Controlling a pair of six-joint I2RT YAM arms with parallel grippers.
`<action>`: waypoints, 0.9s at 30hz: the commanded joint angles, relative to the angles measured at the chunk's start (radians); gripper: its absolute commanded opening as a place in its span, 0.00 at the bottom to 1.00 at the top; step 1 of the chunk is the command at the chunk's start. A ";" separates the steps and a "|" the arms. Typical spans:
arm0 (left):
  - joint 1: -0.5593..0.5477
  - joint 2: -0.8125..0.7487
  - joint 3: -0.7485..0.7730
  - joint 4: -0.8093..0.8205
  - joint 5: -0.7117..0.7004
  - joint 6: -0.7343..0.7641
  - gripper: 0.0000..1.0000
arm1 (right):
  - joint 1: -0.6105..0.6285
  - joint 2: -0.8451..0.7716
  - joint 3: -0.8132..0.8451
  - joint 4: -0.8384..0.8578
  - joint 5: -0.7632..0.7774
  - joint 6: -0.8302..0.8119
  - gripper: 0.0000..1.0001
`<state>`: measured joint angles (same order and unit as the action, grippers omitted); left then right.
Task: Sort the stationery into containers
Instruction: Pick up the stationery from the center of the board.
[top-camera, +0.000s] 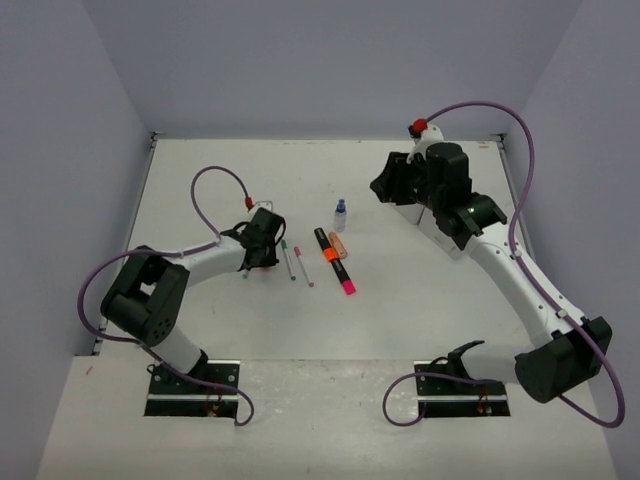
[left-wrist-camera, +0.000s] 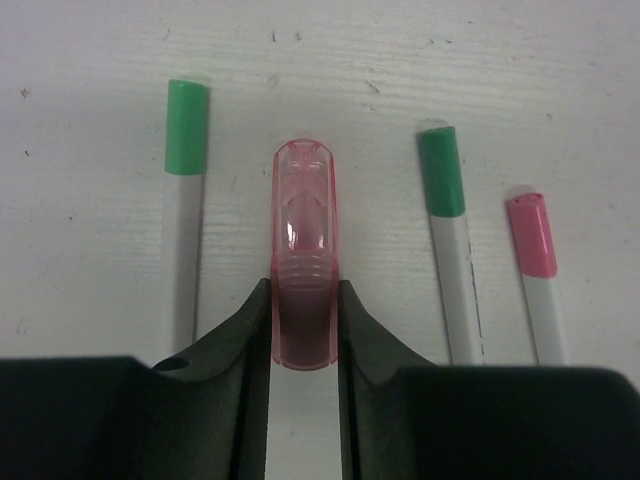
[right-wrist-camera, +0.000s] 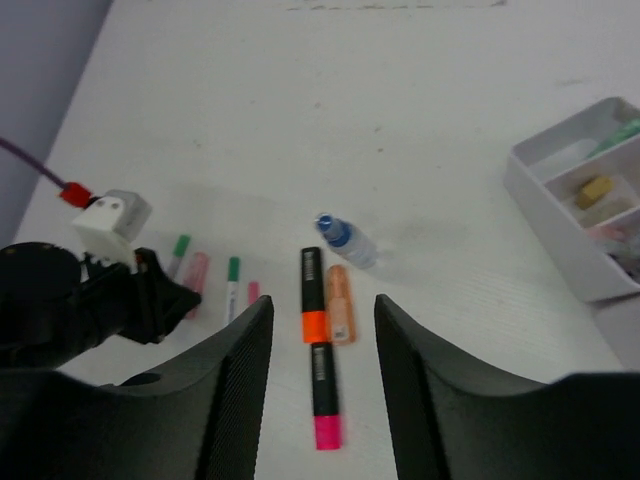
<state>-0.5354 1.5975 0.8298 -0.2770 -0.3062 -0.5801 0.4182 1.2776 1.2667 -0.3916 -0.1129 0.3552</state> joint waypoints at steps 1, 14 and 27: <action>-0.105 -0.223 -0.007 0.042 0.020 0.054 0.00 | 0.005 -0.032 -0.027 0.143 -0.349 0.043 0.51; -0.259 -0.654 -0.263 0.590 0.224 0.193 0.00 | 0.252 0.090 -0.044 0.251 -0.438 0.317 0.57; -0.258 -0.700 -0.267 0.576 0.282 0.218 0.00 | 0.310 0.149 0.001 0.145 -0.191 0.280 0.53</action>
<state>-0.7929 0.9356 0.5646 0.2275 -0.0527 -0.3982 0.7145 1.4334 1.2245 -0.1991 -0.4654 0.6488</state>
